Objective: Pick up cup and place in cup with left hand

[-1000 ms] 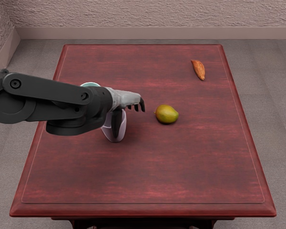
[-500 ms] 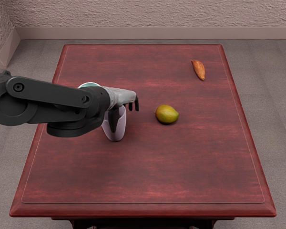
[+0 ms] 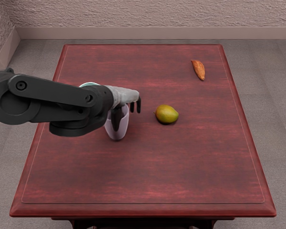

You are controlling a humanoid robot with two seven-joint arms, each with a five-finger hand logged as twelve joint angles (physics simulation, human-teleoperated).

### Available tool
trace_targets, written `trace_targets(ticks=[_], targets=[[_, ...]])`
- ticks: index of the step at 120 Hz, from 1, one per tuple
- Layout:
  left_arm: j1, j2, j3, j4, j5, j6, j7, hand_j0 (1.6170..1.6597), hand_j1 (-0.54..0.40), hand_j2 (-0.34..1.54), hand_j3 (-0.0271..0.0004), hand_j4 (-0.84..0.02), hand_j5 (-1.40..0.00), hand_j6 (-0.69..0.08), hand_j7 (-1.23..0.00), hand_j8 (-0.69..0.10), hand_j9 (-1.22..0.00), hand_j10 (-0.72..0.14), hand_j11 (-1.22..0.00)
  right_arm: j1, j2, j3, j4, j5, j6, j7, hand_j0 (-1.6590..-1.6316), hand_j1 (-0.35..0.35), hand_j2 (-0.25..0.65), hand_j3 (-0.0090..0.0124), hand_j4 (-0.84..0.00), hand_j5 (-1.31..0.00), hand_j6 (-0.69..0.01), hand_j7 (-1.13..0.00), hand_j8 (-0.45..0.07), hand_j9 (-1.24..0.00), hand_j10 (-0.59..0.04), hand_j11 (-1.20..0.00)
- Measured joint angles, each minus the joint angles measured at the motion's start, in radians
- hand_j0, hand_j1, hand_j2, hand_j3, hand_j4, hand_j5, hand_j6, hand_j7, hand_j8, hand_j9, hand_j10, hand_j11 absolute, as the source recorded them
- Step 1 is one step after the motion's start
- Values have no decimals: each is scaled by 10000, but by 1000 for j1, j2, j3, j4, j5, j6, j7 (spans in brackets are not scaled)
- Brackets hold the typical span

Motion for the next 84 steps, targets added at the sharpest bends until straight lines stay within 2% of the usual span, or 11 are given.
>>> trace_targets(ticks=[23,63,84], targets=[[-60,1,-2,-10,-18,-22,-1,16572,-1361,843,0,-4299,-5737,-4293,-5746,-3756,-5786,-3362,-5718,0,0,0,0,0,0,0,-16581,-3491,0,0,-4,-1,-5,0,-4,0,-3,0],[-155,18,-36,-16,-76,-116,0,16571,-1241,887,0,-4365,-5811,-4360,-5816,-3967,-5851,-3575,-5774,0,0,0,0,0,0,0,-16581,-3491,0,0,-4,-1,-6,0,-4,0,-3,0],[-185,30,-42,-16,-102,-149,0,16566,-1360,1069,0,-4535,-6086,-4529,-6094,-3795,-6195,-3356,-6052,0,0,0,0,0,0,0,-16581,-3491,0,0,-4,-1,-6,0,-5,0,-3,0]])
